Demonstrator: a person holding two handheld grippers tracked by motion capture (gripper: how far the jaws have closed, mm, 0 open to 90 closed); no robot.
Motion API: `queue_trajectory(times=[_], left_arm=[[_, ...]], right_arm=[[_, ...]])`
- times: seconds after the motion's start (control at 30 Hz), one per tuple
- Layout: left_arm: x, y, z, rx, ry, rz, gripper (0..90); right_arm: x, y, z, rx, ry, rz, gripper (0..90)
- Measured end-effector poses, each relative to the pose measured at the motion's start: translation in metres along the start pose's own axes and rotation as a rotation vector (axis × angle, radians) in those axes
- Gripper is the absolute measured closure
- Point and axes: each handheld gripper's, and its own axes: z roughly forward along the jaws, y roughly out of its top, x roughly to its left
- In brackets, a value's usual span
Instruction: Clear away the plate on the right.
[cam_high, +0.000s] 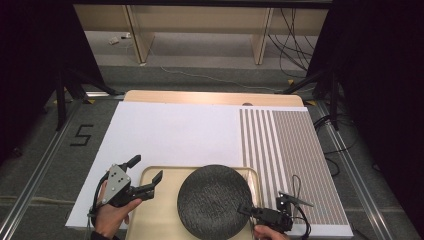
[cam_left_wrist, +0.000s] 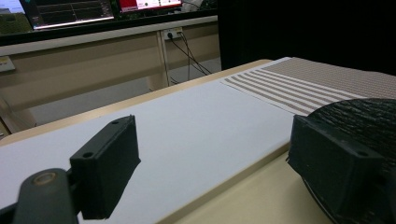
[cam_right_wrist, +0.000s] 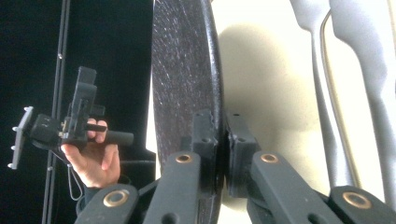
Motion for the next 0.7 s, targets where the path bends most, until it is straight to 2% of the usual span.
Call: queue_trajectory(times=[0.1, 0.17, 0.2, 0.23, 0.33, 0.37, 0.47, 0.67, 0.7], left_arm=[[0.000, 0.000, 0.000, 0.001, 0.000, 0.001, 16.1], [0.000, 0.000, 0.000, 0.000, 0.001, 0.000, 16.1], [0.000, 0.000, 0.000, -0.001, 0.001, 0.000, 16.1], [0.000, 0.000, 0.000, -0.001, 0.000, 0.000, 16.1], [0.000, 0.000, 0.000, 0.000, -0.001, 0.003, 16.0], [0.000, 0.000, 0.000, 0.001, -0.001, 0.001, 16.1], [0.000, 0.000, 0.000, 0.000, 0.000, 0.000, 16.1], [0.000, 0.000, 0.000, -0.003, 0.000, -0.003, 16.0], [0.000, 0.000, 0.000, -0.002, 0.000, -0.004, 16.0]], right_arm=[[0.000, -0.002, 0.004, 0.003, -0.020, -0.005, 85.4], [0.004, -0.002, 0.008, -0.026, -0.018, 0.037, 85.3], [0.003, -0.002, 0.009, -0.014, -0.020, 0.022, 85.3], [0.000, -0.002, 0.007, 0.021, -0.018, -0.007, 85.3], [0.001, -0.003, 0.010, 0.028, -0.028, -0.012, 85.2], [0.002, -0.003, 0.012, 0.010, -0.033, -0.003, 85.2], [0.001, -0.003, 0.014, 0.038, -0.031, -0.009, 85.0], [0.001, -0.004, 0.020, 0.054, -0.051, -0.013, 84.8], [0.003, -0.004, 0.021, 0.056, -0.039, 0.004, 84.7]])
